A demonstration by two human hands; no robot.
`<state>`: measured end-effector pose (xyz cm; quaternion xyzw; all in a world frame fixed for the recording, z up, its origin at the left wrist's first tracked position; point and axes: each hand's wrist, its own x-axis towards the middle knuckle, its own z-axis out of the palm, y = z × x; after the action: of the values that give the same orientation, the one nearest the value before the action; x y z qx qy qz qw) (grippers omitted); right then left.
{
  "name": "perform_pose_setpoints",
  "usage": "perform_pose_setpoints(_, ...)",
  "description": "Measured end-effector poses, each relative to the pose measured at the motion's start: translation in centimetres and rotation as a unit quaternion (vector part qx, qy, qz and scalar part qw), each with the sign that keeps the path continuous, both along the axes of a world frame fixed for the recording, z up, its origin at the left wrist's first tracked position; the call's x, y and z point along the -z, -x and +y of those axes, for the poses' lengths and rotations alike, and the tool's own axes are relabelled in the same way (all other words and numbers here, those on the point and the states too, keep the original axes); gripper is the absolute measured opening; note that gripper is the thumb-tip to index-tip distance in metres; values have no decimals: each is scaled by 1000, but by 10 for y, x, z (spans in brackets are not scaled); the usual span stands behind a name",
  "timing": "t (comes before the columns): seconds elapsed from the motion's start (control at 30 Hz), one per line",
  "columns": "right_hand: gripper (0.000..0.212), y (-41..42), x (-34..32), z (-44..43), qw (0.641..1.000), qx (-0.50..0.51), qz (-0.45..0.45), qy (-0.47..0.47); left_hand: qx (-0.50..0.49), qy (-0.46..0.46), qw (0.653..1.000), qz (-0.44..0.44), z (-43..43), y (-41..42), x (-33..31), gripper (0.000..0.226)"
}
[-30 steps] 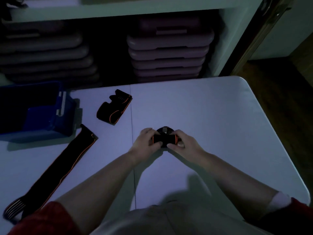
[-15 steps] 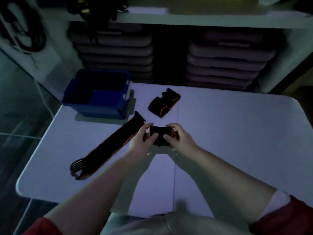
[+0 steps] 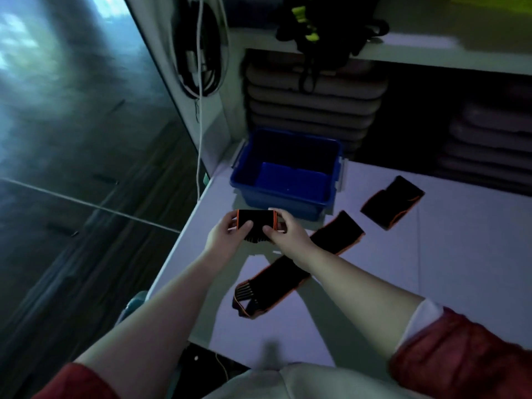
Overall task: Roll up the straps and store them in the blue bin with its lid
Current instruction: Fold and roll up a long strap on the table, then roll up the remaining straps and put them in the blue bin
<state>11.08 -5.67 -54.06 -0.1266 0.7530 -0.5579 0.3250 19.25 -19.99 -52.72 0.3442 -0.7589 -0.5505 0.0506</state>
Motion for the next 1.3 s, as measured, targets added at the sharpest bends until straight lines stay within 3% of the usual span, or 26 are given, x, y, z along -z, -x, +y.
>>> perform_pose_setpoints(0.13, 48, 7, 15, -28, 1000, 8, 0, -28, 26, 10, 999, -27, -31, 15, 20, 37)
perform_pose_setpoints(0.27, 51, 14, 33, -43, 993, 18, 14, -115, 55, 44, 993, -96, -39, 30, 43, 39)
perform_pose_setpoints(0.37, 53, 16, 39, -52, 988, 54, 18, -146, 35, 51, 992, -114, -43, 36, 55, 40)
perform_pose_setpoints(0.8, 53, 17, 34, -24, 990, 31, 30, -132, 50, 87, 990, -98, -48, 35, 38, 61)
perform_pose_setpoints(0.9, 32, 17, 24, 8, 981, 25, 133, -139, 23, 99, 992, -71, -35, 23, 28, 57)
perform_pose_setpoints(0.97, 24, 24, 20, 38, 938, 39, 282, -196, 9, 144, 988, -56, -23, 12, 22, 51)
perform_pose_setpoints(1.03, 23, 35, 16, 68, 890, 85, 366, -259, 7, 213, 976, -52, -9, 0, 19, 43)
perform_pose_setpoints(1.1, 35, 50, 16, 96, 869, 123, 349, -327, 17, 246, 968, -54, 7, -11, 20, 38)
perform_pose_setpoints(1.2, 61, 67, 22, 127, 888, 65, 220, -398, 79, 275, 953, -100, 36, -30, 25, 37)
perform_pose_setpoints(1.3, 46, 69, 28, 146, 928, 58, 156, -335, 162, 311, 910, -220, 58, -47, 37, 44)
